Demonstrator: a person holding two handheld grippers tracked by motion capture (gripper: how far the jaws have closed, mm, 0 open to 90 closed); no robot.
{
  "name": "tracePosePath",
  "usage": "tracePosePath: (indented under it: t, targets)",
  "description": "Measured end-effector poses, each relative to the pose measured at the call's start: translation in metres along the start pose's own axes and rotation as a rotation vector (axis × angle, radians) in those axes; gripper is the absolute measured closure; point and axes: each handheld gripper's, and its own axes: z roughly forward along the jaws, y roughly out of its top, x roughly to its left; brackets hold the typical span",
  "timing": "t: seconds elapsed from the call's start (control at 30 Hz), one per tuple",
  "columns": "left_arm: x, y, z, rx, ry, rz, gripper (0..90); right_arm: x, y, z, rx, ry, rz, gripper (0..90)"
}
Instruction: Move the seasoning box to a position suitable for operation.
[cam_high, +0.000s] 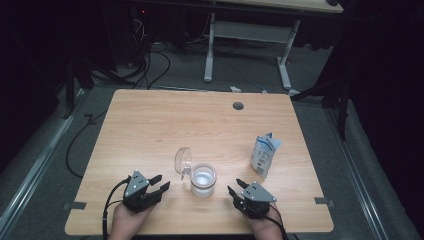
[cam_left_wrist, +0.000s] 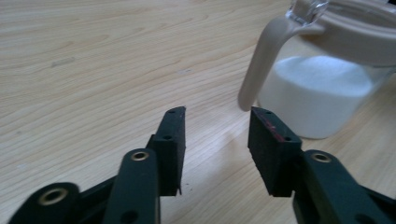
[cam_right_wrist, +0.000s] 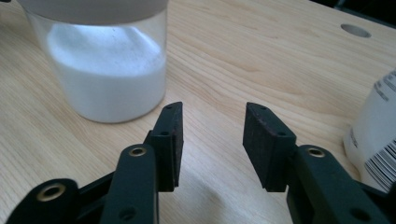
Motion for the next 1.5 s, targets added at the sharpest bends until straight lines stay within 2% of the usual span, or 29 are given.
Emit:
tracePosePath:
  t: [0.17,0.3,0.37,0.5,0.6,1.17,1.5]
  targets:
    - [-0.003,0.007,0.000,0.005,-0.002,0.006,71.6,0.009,0.003,0.004,-0.007,0.009,-0.017,63.1]
    - [-0.002,0.012,-0.002,-0.012,-0.005,0.000,78.0,0.013,0.003,0.005,-0.010,0.009,-0.032,65.2]
    - [-0.002,0.013,-0.002,-0.025,-0.012,-0.017,80.4,0.013,0.003,0.006,-0.010,0.017,-0.018,66.1]
    - [-0.003,0.017,-0.001,-0.027,-0.005,-0.017,84.3,0.014,0.003,0.007,-0.007,0.024,-0.010,67.1]
    - [-0.003,0.019,0.000,-0.039,-0.006,-0.036,85.3,0.014,0.003,0.007,-0.009,0.027,-0.013,67.6]
    - [-0.005,0.038,0.002,-0.034,0.014,-0.018,87.7,0.014,0.004,0.009,-0.008,0.052,-0.012,68.4]
    - [-0.005,0.050,0.001,-0.056,0.020,-0.016,87.2,0.015,0.006,0.009,-0.012,0.051,-0.008,70.6]
